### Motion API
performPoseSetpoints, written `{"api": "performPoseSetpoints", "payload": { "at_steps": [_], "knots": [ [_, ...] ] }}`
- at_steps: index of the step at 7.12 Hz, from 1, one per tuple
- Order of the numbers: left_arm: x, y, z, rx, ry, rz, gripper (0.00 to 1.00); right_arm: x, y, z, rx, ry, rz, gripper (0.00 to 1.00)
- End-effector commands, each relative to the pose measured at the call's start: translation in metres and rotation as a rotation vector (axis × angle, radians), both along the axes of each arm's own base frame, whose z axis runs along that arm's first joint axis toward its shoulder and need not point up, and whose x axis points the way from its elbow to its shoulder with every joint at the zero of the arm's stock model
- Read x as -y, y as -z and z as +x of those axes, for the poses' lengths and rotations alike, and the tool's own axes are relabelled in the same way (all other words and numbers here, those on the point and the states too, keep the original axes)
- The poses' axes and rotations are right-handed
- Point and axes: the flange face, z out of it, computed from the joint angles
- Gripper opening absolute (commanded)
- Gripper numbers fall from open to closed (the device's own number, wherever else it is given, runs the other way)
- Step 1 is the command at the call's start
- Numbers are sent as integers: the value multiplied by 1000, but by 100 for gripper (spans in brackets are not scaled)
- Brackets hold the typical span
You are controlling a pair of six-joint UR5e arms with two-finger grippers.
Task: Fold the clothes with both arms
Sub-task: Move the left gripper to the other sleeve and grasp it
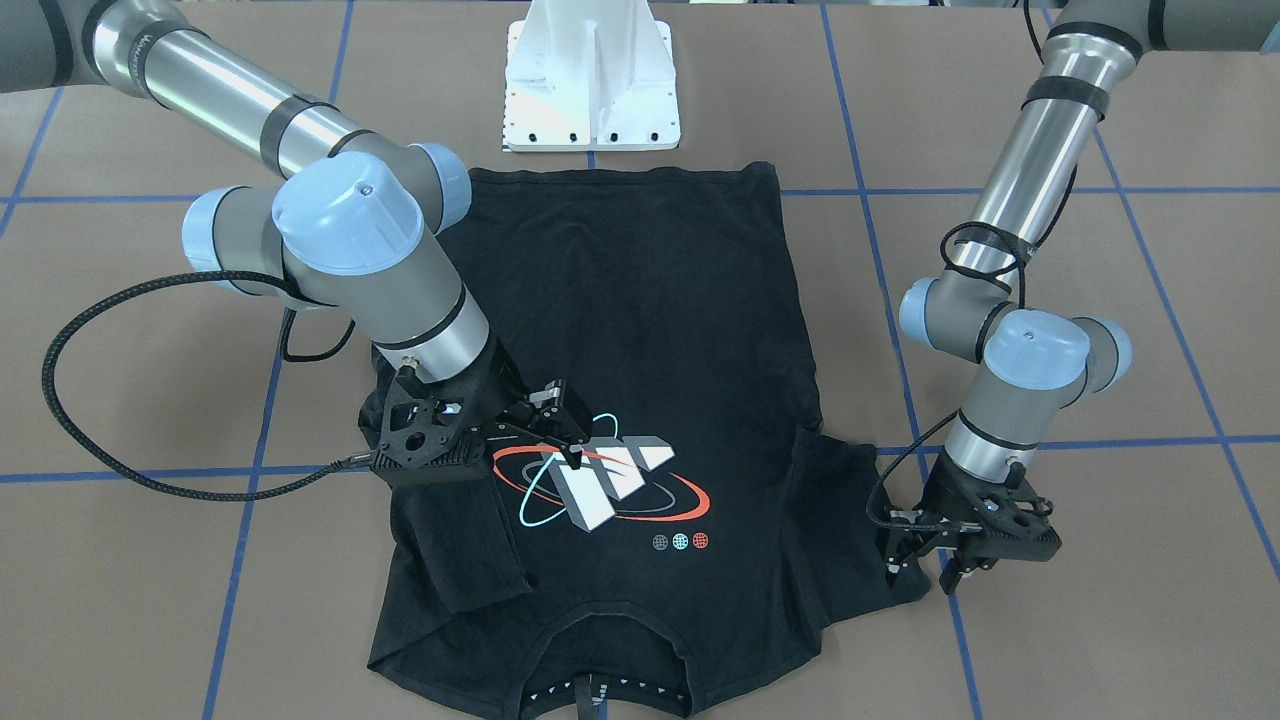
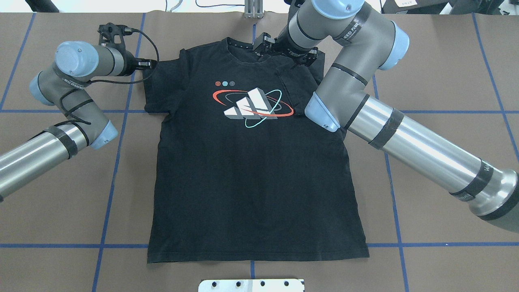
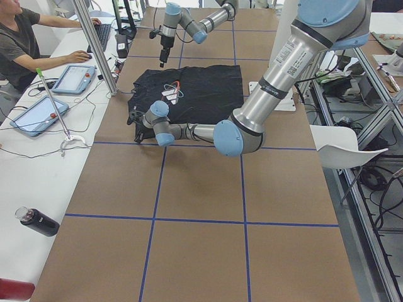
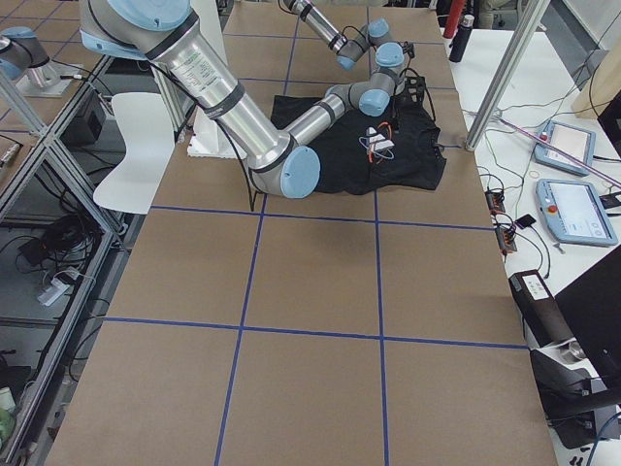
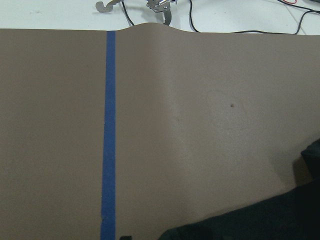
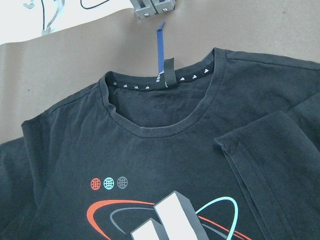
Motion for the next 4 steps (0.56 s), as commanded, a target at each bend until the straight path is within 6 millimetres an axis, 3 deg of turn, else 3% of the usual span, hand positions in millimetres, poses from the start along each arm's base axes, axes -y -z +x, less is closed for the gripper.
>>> {"api": "performPoseSetpoints", "payload": {
  "at_steps": [1,4],
  "knots": [
    [1,-2,1,4,-1,-3,63,0,-1,0,-1,1,1,100],
    [1,-2,1,4,-1,-3,38,1,-3,1,-3,-1,-1,100]
  ]
}}
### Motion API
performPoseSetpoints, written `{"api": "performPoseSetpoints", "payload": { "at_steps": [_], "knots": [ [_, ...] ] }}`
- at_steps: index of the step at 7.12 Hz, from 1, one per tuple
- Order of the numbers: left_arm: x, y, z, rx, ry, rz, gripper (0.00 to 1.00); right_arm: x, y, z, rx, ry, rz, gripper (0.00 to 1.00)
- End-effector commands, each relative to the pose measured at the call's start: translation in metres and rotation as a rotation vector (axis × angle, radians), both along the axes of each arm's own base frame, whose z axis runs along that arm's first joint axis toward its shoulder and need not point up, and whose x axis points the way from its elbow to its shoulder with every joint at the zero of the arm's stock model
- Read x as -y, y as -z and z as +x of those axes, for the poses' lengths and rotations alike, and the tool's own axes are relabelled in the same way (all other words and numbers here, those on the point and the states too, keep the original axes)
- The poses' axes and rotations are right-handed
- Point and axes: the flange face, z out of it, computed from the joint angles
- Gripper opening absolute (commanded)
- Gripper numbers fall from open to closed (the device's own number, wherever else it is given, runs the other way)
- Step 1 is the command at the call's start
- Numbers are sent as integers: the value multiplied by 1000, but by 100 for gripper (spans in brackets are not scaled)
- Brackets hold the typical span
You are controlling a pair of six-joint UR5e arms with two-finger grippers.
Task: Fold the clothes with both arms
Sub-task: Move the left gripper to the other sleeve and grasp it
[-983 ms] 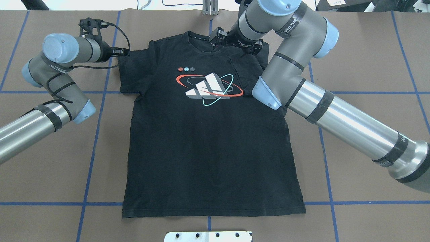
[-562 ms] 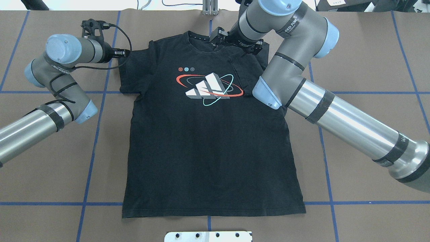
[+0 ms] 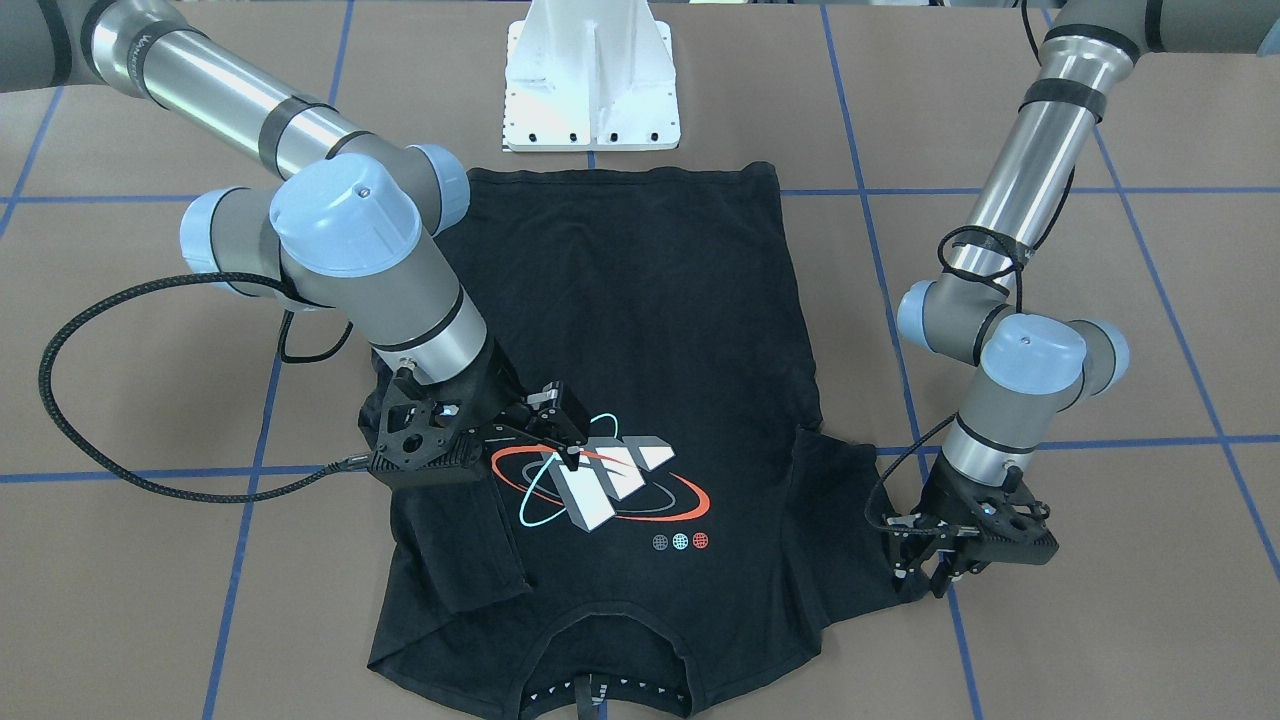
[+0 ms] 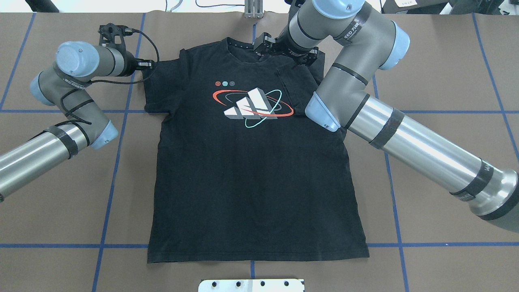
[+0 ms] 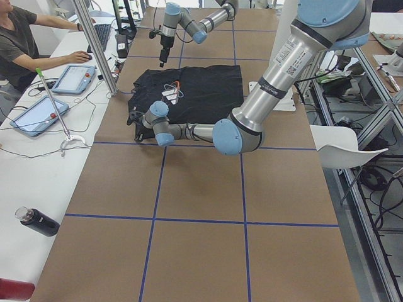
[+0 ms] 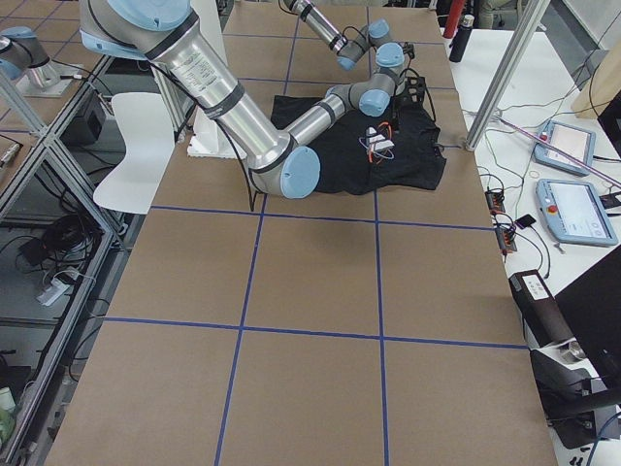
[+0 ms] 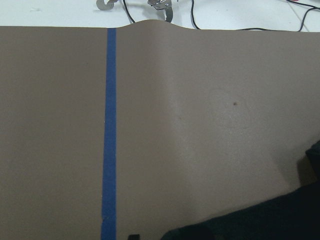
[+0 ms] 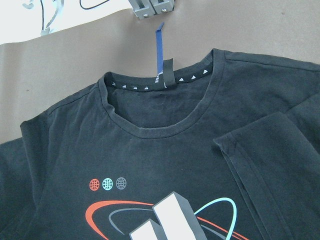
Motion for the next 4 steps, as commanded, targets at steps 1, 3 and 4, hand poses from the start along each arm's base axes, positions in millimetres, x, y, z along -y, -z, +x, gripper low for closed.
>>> {"api": "performPoseSetpoints", "payload": {
  "at_steps": [1,3,4],
  "knots": [
    [0,2,0,-2,-1,2,27,0,-1,0,-1,0,-1,100],
    [0,4,-1,-3,-8,9,0,0,-1,0,-1,0,-1,100],
    [0,8,-2,-7,-8,16,0,0,-3,0,-2,0,-2,100]
  ]
}}
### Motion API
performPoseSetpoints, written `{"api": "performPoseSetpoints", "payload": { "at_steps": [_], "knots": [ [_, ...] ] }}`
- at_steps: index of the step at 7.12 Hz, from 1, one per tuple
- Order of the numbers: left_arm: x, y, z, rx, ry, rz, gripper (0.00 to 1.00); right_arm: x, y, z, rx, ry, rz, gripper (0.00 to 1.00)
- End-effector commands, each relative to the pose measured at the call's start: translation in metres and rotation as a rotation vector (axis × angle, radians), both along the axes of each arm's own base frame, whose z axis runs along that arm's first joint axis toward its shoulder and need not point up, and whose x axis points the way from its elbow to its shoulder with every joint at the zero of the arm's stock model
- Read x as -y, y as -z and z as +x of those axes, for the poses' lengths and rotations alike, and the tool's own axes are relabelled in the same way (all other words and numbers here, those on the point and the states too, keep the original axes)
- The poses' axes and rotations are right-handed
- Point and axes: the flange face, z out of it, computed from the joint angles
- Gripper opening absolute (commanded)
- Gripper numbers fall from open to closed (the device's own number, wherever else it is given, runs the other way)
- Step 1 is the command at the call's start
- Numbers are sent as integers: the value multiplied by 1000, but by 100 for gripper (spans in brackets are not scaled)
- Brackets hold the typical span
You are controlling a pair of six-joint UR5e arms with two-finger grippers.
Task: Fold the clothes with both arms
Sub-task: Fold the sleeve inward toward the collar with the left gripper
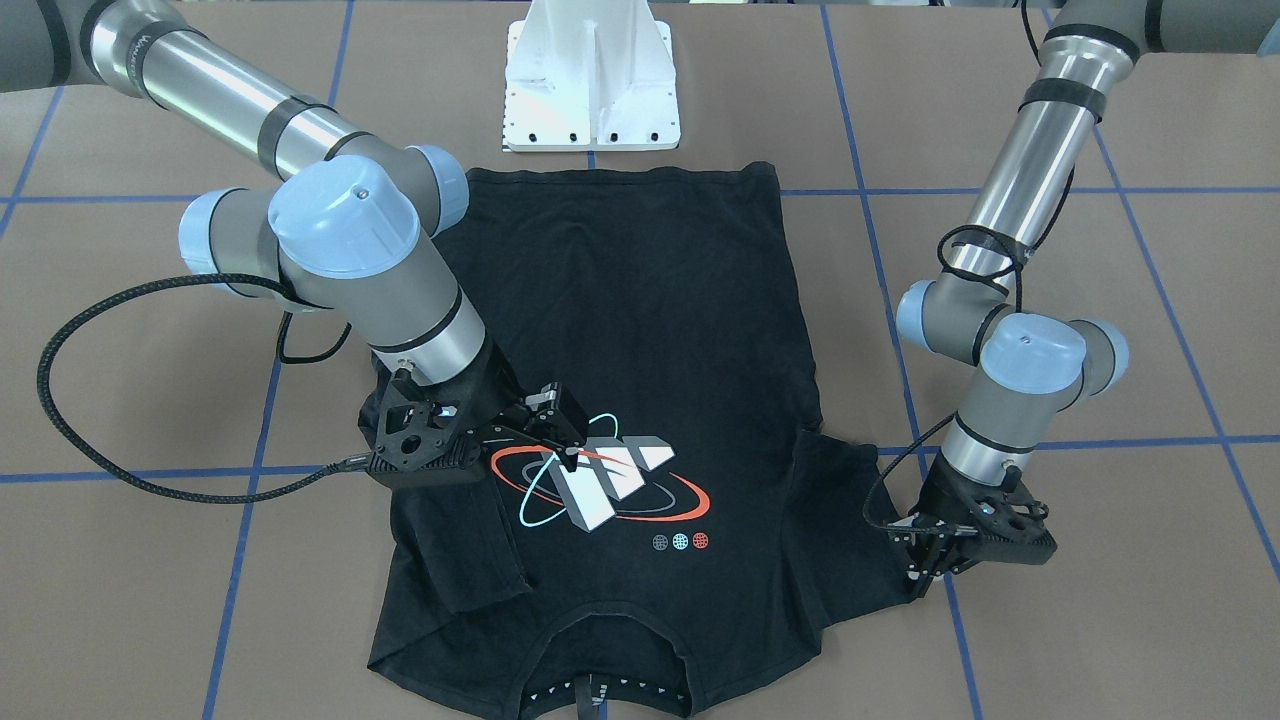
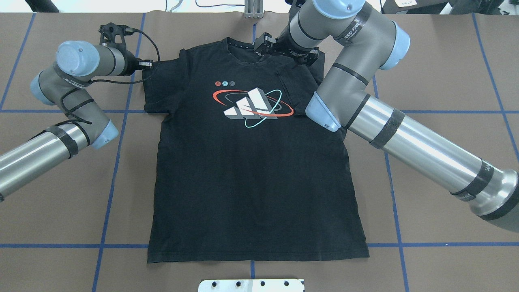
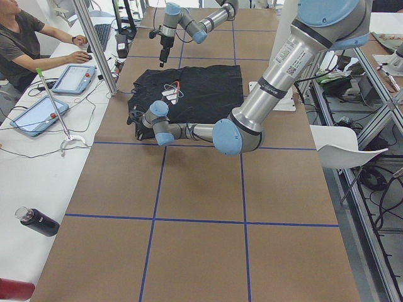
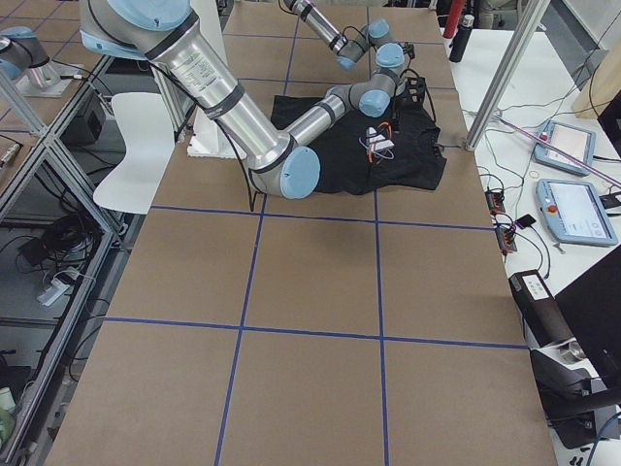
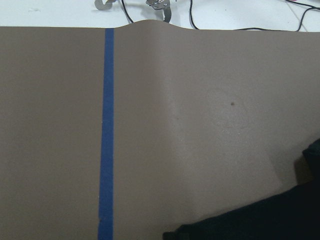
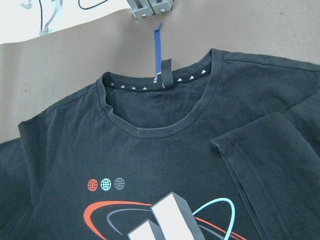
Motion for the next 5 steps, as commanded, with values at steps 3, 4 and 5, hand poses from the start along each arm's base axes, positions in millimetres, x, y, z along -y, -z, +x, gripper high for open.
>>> {"api": "performPoseSetpoints", "payload": {
  "at_steps": [3,4,5],
  "knots": [
    [-9,63,-15,-58,-39,29,0,-1,-2,1,2,3,-1,100],
    [-23,88,-23,-64,-52,12,0,-1,-2,1,2,3,-1,100],
    [-34,114,-26,-70,-46,-18,0,-1,-2,1,3,3,1,100]
  ]
}}
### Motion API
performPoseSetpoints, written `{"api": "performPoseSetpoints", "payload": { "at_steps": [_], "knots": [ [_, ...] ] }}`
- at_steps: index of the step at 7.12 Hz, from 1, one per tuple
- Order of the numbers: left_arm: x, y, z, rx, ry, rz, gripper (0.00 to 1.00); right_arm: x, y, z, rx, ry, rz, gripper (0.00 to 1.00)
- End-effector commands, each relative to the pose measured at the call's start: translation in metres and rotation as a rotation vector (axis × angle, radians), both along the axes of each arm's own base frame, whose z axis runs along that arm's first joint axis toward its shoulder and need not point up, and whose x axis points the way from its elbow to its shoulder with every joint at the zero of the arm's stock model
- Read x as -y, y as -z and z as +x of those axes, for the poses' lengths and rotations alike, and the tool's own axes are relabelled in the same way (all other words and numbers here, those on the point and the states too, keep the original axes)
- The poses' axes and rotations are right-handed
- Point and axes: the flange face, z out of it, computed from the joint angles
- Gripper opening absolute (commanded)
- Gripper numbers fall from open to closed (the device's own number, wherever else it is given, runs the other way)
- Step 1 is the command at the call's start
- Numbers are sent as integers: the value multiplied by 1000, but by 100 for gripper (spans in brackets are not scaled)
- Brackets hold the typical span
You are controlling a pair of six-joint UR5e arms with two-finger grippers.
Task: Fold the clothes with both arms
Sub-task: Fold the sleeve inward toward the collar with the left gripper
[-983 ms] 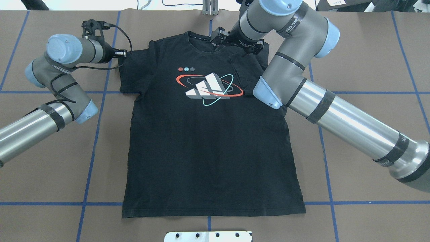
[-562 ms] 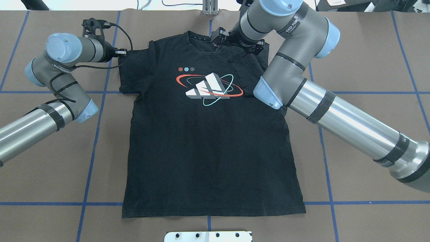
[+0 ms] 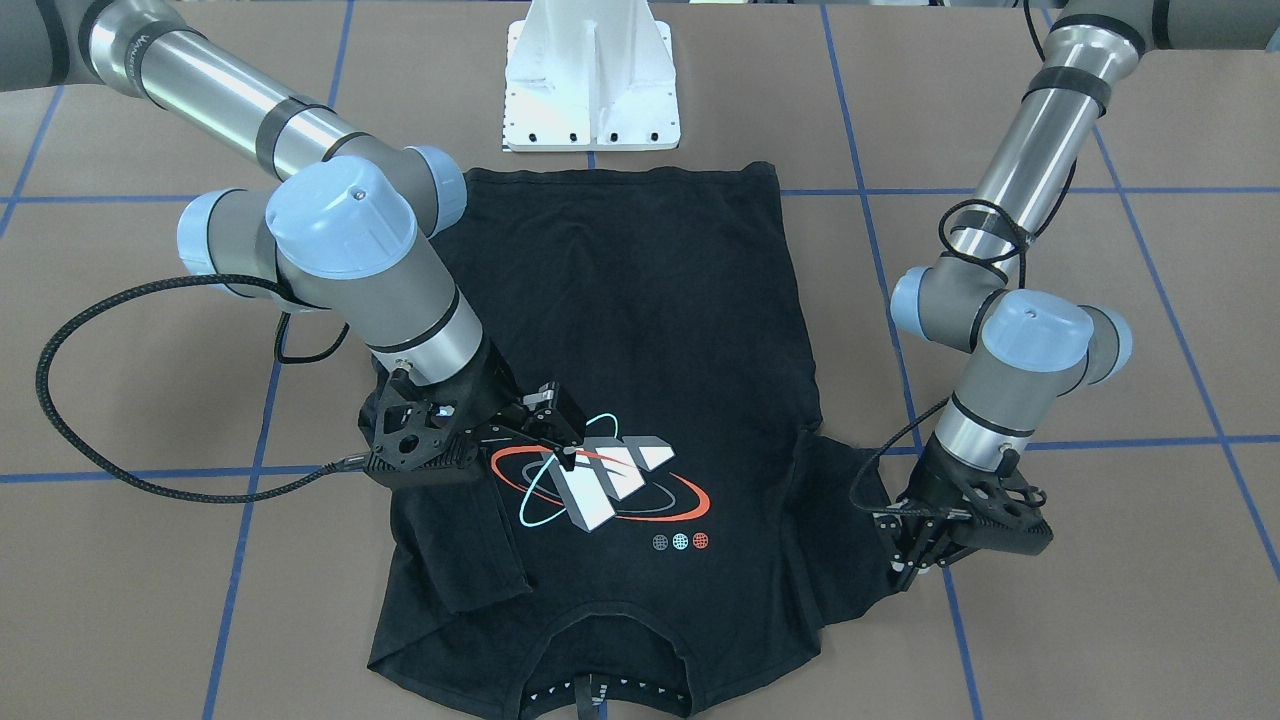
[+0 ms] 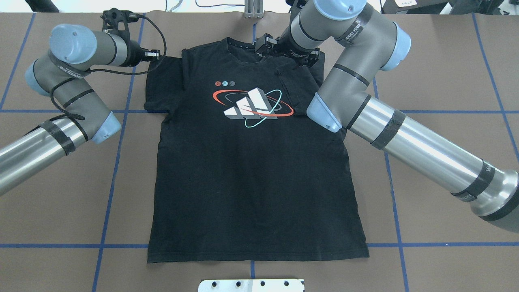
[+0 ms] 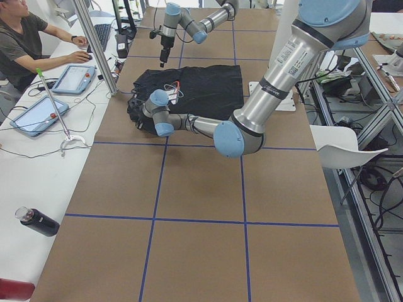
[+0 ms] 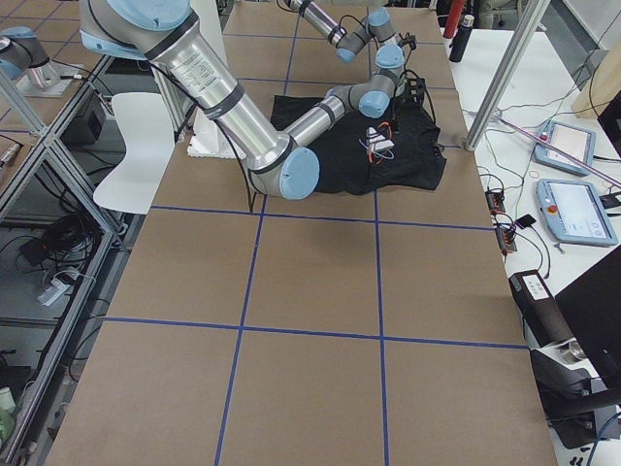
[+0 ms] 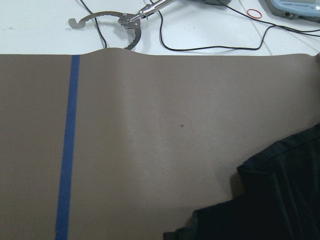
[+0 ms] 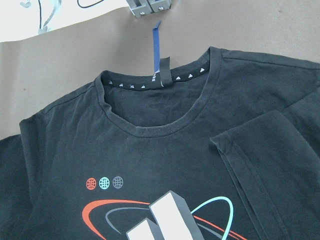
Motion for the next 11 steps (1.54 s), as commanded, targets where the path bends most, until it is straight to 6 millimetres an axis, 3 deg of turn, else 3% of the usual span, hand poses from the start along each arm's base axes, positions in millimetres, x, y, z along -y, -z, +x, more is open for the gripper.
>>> {"api": "performPoseSetpoints", "payload": {
  "at_steps": [1,3,6,7,11],
  "knots": [
    [-26,42,13,-62,10,-109,0,0,0,0,2,0,2,100],
    [-33,63,47,-138,26,-192,0,-1,-9,1,-2,2,-2,100],
    [-2,104,107,-161,42,-257,0,1,-11,4,-1,1,-4,100],
    [12,112,114,-158,92,-230,0,-2,-12,6,1,3,-3,100],
    [14,116,116,-194,87,-195,0,-1,-22,15,-9,5,12,100]
  ]
}}
